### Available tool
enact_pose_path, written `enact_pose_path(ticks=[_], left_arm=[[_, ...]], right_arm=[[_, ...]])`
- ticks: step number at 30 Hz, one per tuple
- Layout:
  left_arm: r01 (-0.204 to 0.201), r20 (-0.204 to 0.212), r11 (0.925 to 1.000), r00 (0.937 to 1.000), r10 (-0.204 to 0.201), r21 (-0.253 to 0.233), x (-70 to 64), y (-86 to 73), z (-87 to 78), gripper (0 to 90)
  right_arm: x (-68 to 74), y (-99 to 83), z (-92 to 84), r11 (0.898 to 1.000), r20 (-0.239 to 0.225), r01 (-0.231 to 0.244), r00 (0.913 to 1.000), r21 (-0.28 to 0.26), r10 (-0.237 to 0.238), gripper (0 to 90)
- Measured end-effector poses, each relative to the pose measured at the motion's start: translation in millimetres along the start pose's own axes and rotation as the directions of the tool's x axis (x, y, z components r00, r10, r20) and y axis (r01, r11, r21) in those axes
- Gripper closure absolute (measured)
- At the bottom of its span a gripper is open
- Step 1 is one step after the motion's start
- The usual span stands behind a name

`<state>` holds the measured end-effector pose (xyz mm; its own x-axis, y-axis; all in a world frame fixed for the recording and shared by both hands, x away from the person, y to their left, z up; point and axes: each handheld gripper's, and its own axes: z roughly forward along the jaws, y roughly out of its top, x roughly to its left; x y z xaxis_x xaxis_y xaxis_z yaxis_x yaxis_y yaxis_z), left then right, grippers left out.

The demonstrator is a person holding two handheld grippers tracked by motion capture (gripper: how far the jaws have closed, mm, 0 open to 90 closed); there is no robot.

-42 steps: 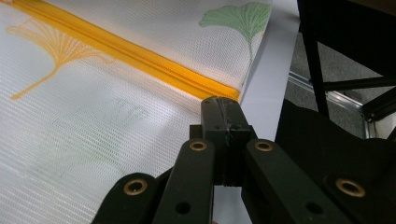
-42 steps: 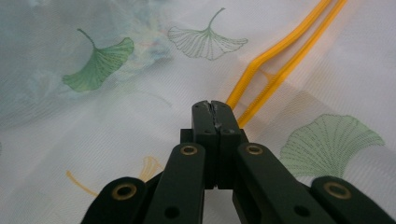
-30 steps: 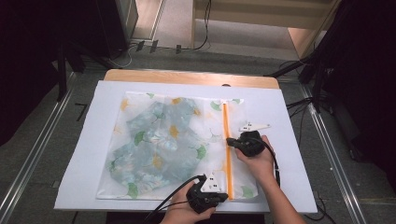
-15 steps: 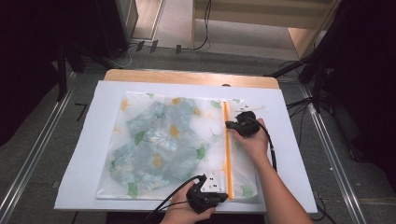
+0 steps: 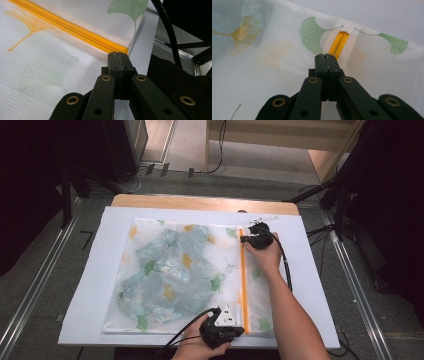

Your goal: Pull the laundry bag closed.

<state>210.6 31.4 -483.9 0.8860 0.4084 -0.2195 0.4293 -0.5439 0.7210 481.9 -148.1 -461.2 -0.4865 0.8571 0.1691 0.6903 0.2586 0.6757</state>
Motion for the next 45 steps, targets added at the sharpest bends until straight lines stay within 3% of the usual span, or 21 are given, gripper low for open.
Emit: enact_pose_path(ticks=[6,9,19,23,27,28,29,36,39,40,45], left_arm=[[0.003,0.004,1.0,1.0,-0.003,0.0,0.4,0.2,0.0,90.0],[0.0,0.004,1.0,1.0,0.0,0.005,0.7,0.4,-0.3,90.0],[0.0,0.005,1.0,1.0,0.0,0.005,0.8,0.3,-0.3,90.0],[0.0,0.006,1.0,1.0,0.0,0.005,0.9,0.3,-0.3,90.0],[-0.001,0.006,1.0,1.0,0.001,0.005,0.9,0.3,-0.4,90.0],[-0.003,0.006,1.0,1.0,0.003,-0.001,0.5,0.2,0.0,90.0],[-0.004,0.004,1.0,1.0,0.004,0.0,0.2,0.3,-0.2,90.0],[0.017,0.025,0.9999,0.9995,-0.016,-0.004,4.8,0.8,-2.2,90.0],[0.02,0.024,0.9994,0.9995,-0.02,-0.028,6.5,1.3,-5.6,90.0],[0.032,0.029,0.9982,0.9991,-0.031,-0.051,7.1,1.0,-6.4,81.3],[0.097,0.035,0.9918,0.995,-0.094,-0.084,14.1,1.5,-12.0,71.0]], right_arm=[[-0.6,19.5,5.3,1.0,0.042,0.019,0.9989,0.007,-0.02,90.0],[-3.3,31.4,4.1,1.0,0.047,-0.005,0.9989,-0.01,0.006,90.0],[-6.7,40.9,5.7,0.999,0.069,-0.019,0.9974,-0.028,0.021,90.0],[-9.2,41.9,3.9,0.997,0.06,-0.056,0.9965,-0.045,0.059,90.0],[-8.6,37.5,7.3,0.998,0.013,-0.052,0.9985,-0.034,0.052,90.0],[-7.9,35.6,7.7,0.998,0.003,-0.048,0.9988,-0.028,0.048,88.7],[-7.0,33.1,8.0,0.999,-0.007,-0.043,0.9991,-0.024,0.043,81.7],[2.6,8.1,0.5,0.997,0.022,-0.015,0.9996,-0.073,0.016,59.3],[4.7,-2.7,-8.3,0.994,-0.01,-0.028,0.9996,-0.101,0.027,54.6],[5.8,-8.2,-12.9,0.994,-0.02,-0.02,0.9996,-0.103,0.018,52.0],[10.2,-20.7,-24.1,0.993,-0.036,-0.019,0.9992,-0.12,0.015,44.9]])
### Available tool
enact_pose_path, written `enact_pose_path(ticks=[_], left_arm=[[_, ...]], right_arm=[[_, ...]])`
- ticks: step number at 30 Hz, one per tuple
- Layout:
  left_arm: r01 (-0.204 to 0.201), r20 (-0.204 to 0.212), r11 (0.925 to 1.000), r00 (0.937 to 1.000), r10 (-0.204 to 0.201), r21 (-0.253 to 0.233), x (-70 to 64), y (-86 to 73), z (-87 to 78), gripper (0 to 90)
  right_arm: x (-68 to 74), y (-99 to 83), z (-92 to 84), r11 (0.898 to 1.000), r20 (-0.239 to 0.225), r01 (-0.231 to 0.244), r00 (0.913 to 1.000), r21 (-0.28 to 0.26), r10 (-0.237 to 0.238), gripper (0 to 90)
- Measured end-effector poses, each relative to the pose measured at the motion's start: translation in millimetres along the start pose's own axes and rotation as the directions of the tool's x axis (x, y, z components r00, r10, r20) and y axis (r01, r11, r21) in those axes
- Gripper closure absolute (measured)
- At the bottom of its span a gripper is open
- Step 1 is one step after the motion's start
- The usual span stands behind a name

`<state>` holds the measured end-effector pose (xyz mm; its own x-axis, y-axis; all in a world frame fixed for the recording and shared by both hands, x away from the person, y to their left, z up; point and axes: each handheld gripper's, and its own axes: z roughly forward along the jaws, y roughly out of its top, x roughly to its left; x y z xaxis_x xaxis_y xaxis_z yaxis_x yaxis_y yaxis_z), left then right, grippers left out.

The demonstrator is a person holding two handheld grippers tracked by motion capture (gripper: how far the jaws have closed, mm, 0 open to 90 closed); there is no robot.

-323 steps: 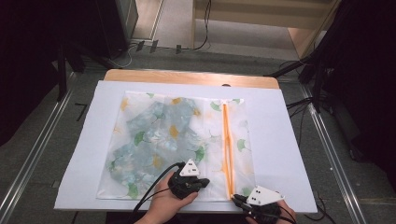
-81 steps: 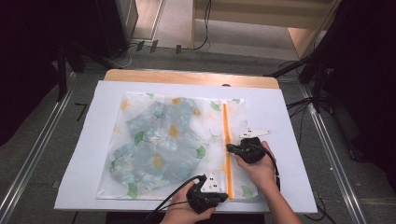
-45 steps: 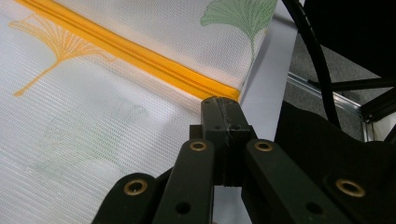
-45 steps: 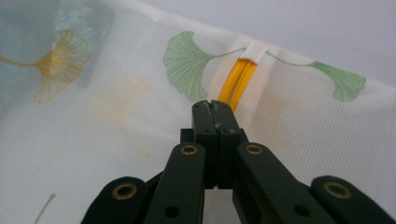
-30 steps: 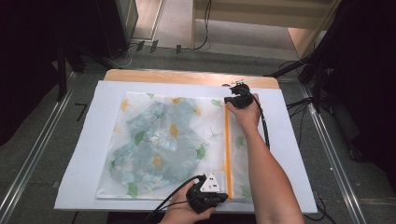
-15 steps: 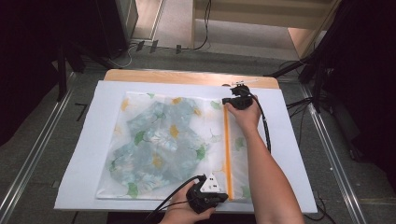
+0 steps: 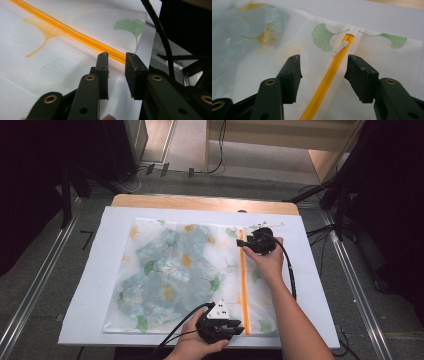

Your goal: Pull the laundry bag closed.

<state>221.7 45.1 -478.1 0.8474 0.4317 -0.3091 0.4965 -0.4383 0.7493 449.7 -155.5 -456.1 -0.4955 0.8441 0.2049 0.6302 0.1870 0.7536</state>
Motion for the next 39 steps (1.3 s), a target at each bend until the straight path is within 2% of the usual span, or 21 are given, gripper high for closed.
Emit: enact_pose_path(ticks=[2,4,7,8,10,12,17,18,19,20,23,26,28,29,30,31,34,35,37,39], left_arm=[[0.002,-0.018,0.9997,0.9998,-0.003,-0.026,0.7,0.0,-3.1,67.9],[-0.033,-0.052,0.9989,0.9982,0.031,-0.033,0.5,0.1,-7.1,62.3],[-0.035,-0.076,0.9972,0.9967,0.03,-0.065,7.9,1.3,-17.3,56.3],[-0.027,-0.08,0.9961,0.9966,0.02,-0.084,12.7,2.1,-21.1,56.5],[-0.015,-0.113,0.9927,0.9936,0.002,-0.119,23.7,3.6,-29.6,55.3],[0.017,-0.122,0.9889,0.9919,-0.035,-0.148,35.5,4.9,-39.9,52.7],[0.013,-0.188,0.9805,0.9808,-0.051,-0.196,57.5,4.0,-65.7,45.8],[0.015,-0.206,0.9815,0.9769,-0.055,-0.191,61.1,3.7,-70.8,44.2],[0.012,-0.25,0.9852,0.9665,-0.056,-0.171,64.4,3.8,-75.5,41.7],[0.019,-0.277,0.987,0.9588,-0.063,-0.16,68.1,3.7,-79.9,38.6],[0.054,-0.306,0.9853,0.9467,-0.102,-0.162,80.8,2.7,-92.4,30.0],[0.066,-0.32,0.9798,0.939,-0.125,-0.189,89.7,2.5,-104.5,24.5],[0.081,-0.306,0.9742,0.941,-0.145,-0.21,94.3,3.1,-112.3,22.3],[0.085,-0.295,0.9731,0.9442,-0.147,-0.214,95.6,2.7,-115.5,22.3],[0.091,-0.28,0.9714,0.9479,-0.152,-0.219,97.1,3.0,-118.7,17.8],[0.083,-0.287,0.9707,0.9464,-0.148,-0.226,97.5,2.8,-121.5,15.8],[0.043,-0.294,0.9753,0.9498,-0.107,-0.216,98.0,0.9,-127.8,13.5],[0.042,-0.298,0.9773,0.9489,-0.104,-0.207,98.9,-0.1,-129.8,13.6],[0.053,-0.282,0.9764,0.9529,-0.113,-0.209,102.7,-3.0,-134.4,13.6],[0.058,-0.294,0.9779,0.9487,-0.117,-0.201,106.4,-6.7,-139.8,13.6]], right_arm=[[2.0,-5.7,-5.3,1.0,-0.012,0.008,0.9999,-0.003,-0.008,39.0],[6.2,-12.6,-11.1,0.999,-0.012,0.04,0.9991,-0.01,-0.04,38.1],[11.8,-23.0,-20.4,0.998,-0.022,0.064,0.9977,-0.025,-0.065,34.6],[13.2,-25.0,-22.8,0.998,-0.022,0.061,0.9978,-0.026,-0.062,33.2],[15.8,-30.3,-28.7,0.998,-0.038,0.054,0.9977,-0.045,-0.055,31.6],[18.8,-35.2,-34.4,0.997,-0.05,0.056,0.997,-0.056,-0.058,29.5],[30.1,-48.6,-46.8,0.995,-0.079,0.082,0.9931,-0.061,-0.087,27.2],[31.8,-51.4,-49.2,0.995,-0.085,0.078,0.9929,-0.061,-0.083,26.6],[33.0,-54.2,-51.8,0.995,-0.086,0.079,0.9927,-0.062,-0.084,25.7],[34.1,-57.0,-54.5,0.995,-0.09,0.075,0.9926,-0.064,-0.081,25.5],[35.0,-65.2,-62.6,0.995,-0.099,0.066,0.9924,-0.069,-0.073,23.8],[34.5,-72.7,-72.0,0.996,-0.108,0.048,0.9926,-0.073,-0.055,22.1],[33.0,-77.2,-76.5,0.996,-0.099,0.054,0.9932,-0.074,-0.061,20.8],[32.1,-79.3,-79.1,0.996,-0.098,0.047,0.9937,-0.071,-0.054,20.6],[30.8,-81.4,-81.4,0.996,-0.096,0.044,0.9941,-0.071,-0.051,20.5],[29.6,-83.4,-83.7,0.997,-0.095,0.038,0.9945,-0.073,-0.045,20.3],[25.6,-89.5,-90.4,0.997,-0.095,0.024,0.995,-0.071,-0.031,18.3],[24.7,-91.8,-92.5,0.997,-0.096,0.023,0.9949,-0.071,-0.029,17.4],[23.3,-96.3,-96.6,0.997,-0.104,0.017,0.9943,-0.072,-0.024,15.9],[22.6,-100.1,-101.0,0.997,-0.112,0.02,0.9933,-0.07,-0.028,14.5]])
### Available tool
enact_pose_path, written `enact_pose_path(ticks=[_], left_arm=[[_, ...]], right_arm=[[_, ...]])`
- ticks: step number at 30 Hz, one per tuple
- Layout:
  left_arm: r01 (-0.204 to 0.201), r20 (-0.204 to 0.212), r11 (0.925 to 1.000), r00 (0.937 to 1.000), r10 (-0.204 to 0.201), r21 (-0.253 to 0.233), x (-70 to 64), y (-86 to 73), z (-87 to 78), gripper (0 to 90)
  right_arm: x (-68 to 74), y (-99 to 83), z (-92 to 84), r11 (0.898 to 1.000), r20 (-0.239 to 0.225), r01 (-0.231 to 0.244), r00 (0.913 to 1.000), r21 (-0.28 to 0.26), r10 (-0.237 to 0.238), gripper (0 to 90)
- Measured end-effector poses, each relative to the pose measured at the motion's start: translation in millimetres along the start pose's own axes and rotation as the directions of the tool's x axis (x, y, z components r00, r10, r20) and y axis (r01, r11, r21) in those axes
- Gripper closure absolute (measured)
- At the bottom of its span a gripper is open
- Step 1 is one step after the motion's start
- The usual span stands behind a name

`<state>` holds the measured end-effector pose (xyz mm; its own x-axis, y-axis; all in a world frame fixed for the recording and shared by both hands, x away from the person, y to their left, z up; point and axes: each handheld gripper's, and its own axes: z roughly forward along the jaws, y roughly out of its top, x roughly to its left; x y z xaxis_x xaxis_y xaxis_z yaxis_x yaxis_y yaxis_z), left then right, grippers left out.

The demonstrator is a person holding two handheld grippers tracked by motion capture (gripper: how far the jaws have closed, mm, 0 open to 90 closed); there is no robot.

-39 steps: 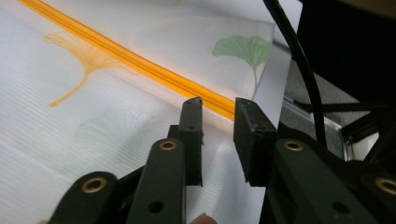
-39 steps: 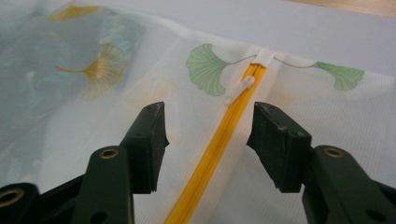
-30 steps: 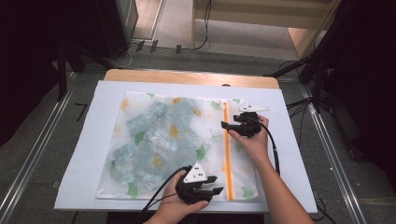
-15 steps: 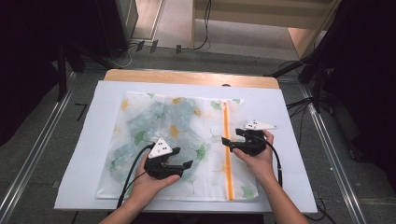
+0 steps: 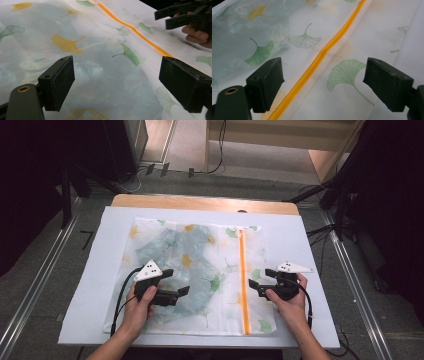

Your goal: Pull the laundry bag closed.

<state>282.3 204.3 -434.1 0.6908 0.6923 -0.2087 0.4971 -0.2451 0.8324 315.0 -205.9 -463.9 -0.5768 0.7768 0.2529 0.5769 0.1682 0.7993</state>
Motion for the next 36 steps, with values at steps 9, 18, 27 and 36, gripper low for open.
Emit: enact_pose_path(ticks=[9,18,27,36], left_arm=[[0.014,-0.049,0.9999,0.9987,-0.014,0.0,27.3,-12.6,-27.1,13.0],[0.042,-0.102,0.999,0.9938,-0.044,-0.017,50.8,-26.8,-57.0,12.8],[0.058,-0.117,0.997,0.9911,-0.064,-0.052,65.1,-39.1,-76.6,13.2],[0.081,-0.151,0.9943,0.9843,-0.091,-0.069,74.2,-48.2,-96.7,13.2]], right_arm=[[-5.2,-11.3,-22.2,1.0,-0.008,-0.022,0.9997,-0.018,0.022,13.5],[-11.0,-25.9,-39.9,1.0,0.025,-0.022,0.9994,-0.013,0.022,13.4],[-18.8,-36.5,-61.8,0.999,0.041,-0.038,0.9984,-0.027,0.039,13.3],[-26.3,-49.8,-84.4,0.998,0.053,-0.052,0.9972,-0.036,0.054,13.5]])
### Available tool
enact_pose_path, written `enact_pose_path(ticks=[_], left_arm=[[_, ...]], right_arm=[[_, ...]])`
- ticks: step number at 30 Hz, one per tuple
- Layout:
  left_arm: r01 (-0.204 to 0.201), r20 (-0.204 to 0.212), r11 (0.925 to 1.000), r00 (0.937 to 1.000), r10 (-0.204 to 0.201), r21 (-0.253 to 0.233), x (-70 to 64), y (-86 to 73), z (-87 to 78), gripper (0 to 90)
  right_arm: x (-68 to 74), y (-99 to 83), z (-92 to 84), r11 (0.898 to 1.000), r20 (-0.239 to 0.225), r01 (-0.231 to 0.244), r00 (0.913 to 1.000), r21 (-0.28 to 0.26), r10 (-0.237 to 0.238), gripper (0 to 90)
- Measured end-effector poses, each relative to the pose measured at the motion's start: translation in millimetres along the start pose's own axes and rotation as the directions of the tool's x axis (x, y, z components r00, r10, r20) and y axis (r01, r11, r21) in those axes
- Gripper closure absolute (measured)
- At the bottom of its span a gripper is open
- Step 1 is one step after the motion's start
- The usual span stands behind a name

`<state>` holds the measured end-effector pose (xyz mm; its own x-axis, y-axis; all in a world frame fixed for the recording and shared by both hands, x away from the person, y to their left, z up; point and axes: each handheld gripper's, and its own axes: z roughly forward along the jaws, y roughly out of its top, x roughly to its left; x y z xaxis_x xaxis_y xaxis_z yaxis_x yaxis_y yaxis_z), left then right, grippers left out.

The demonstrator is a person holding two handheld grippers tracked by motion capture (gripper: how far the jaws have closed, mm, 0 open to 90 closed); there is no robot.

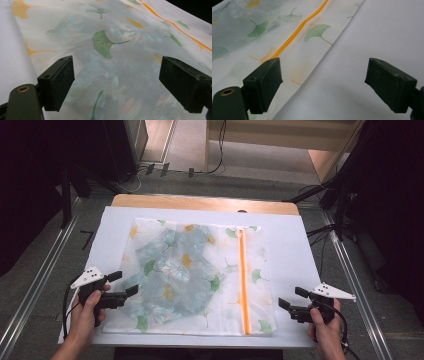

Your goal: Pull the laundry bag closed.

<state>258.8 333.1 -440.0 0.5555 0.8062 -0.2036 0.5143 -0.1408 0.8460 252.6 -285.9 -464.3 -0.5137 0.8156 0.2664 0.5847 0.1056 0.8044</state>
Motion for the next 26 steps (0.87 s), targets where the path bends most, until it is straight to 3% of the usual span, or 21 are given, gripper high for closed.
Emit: enact_pose_path(ticks=[6,10,13,17,21,26], left_arm=[[0.014,-0.026,0.9999,0.9996,-0.014,-0.002,5.8,-4.4,-11.0,13.2],[0.02,-0.055,0.9991,0.9983,-0.022,-0.036,9.3,-1.2,-19.4,13.3],[0.015,-0.056,0.9992,0.9983,-0.017,-0.036,12.3,-2.7,-24.9,13.3],[0.027,-0.064,0.9993,0.9976,-0.028,-0.027,18.9,-6.6,-29.8,13.2],[0.059,-0.065,0.9967,0.9959,-0.062,-0.056,24.8,-6.9,-31.5,13.3],[0.043,-0.047,0.9944,0.9978,-0.048,-0.096,22.3,-4.0,-33.8,13.3]], right_arm=[[-8.1,-7.0,-17.2,0.999,0.008,-0.02,0.9998,-0.025,0.02,13.6],[-13.4,-8.5,-22.3,0.999,0.016,-0.034,0.9993,-0.039,0.035,14.0],[-16.0,-8.4,-31.2,0.995,0.01,-0.06,0.9981,-0.075,0.061,13.9],[-20.3,-15.0,-40.5,0.994,0.026,-0.07,0.997,-0.082,0.073,13.9],[-25.8,-17.1,-41.2,0.992,0.046,-0.081,0.9953,-0.092,0.085,14.1],[-23.8,-13.9,-41.7,0.99,0.044,-0.068,0.9963,-0.12,0.074,14.1]])
